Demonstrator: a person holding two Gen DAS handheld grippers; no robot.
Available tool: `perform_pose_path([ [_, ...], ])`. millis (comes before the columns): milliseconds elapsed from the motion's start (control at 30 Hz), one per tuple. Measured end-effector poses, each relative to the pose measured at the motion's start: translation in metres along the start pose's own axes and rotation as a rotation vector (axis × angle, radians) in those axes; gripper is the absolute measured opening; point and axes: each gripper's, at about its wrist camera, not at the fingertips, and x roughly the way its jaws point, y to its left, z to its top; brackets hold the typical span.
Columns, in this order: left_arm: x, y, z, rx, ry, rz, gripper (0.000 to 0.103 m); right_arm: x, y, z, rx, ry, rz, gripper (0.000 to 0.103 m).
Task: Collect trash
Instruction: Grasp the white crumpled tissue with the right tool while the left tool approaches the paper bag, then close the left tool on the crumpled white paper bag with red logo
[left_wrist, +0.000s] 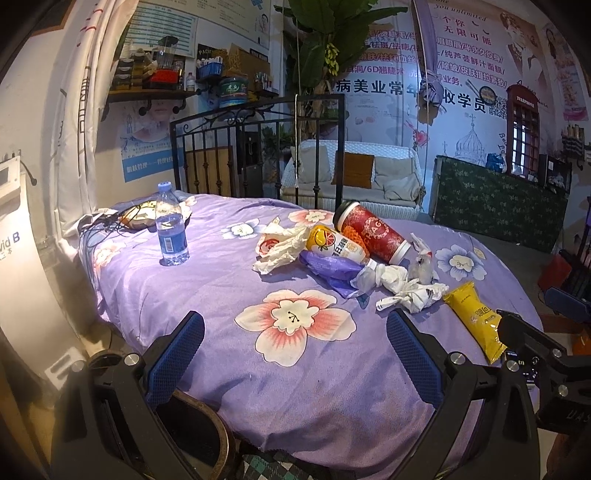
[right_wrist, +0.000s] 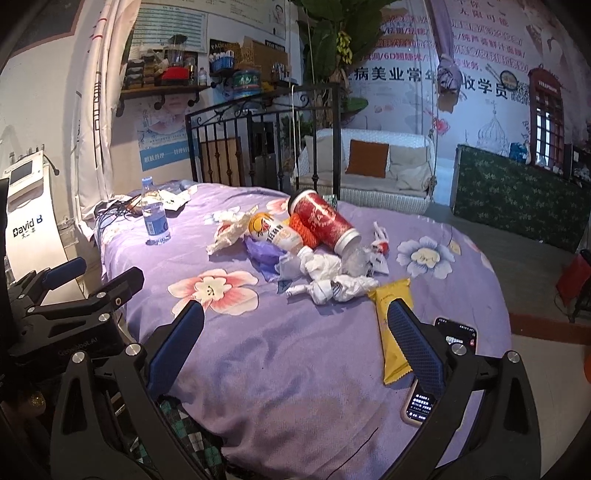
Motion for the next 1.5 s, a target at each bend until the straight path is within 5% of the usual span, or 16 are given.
perform_pose_path([
  [300, 0.041, 0.006, -0.015, 0.012, 0.165, -0.031, 0.097, 0.052, -0.021, -0.012, 0.033, 0.170, 0.069, 0.098],
  [667, 0.094, 0.000, -0.001, 0.060, 0.248, -0.142, 0.097, 0.111, -0.051, 0.010, 0.044, 0.303, 0.106, 0.098],
  [967, 0.145, 0.010, 0.017, 0.069, 0.285, -0.124, 0.091, 0.177, -0.042, 0.030, 0.142, 0.356, 0.084, 0.091],
  [1233, 0.169, 0.018, 0.025, 0.070, 0.306, -0.123, 0.090, 0.213, -0.033, 0.028, 0.114, 0.358, 0.014, 0.074],
  [1367, 0.180, 0.024, 0.025, 0.060, 0.326, -0.120, 0.090, 0.226, -0.036, 0.020, 0.102, 0.394, 0.000, 0.043],
  [1500, 0.190, 0.030, 0.026, 0.050, 0.346, -0.121, 0.090, 0.227, -0.038, 0.013, 0.119, 0.403, 0.015, 0.035],
])
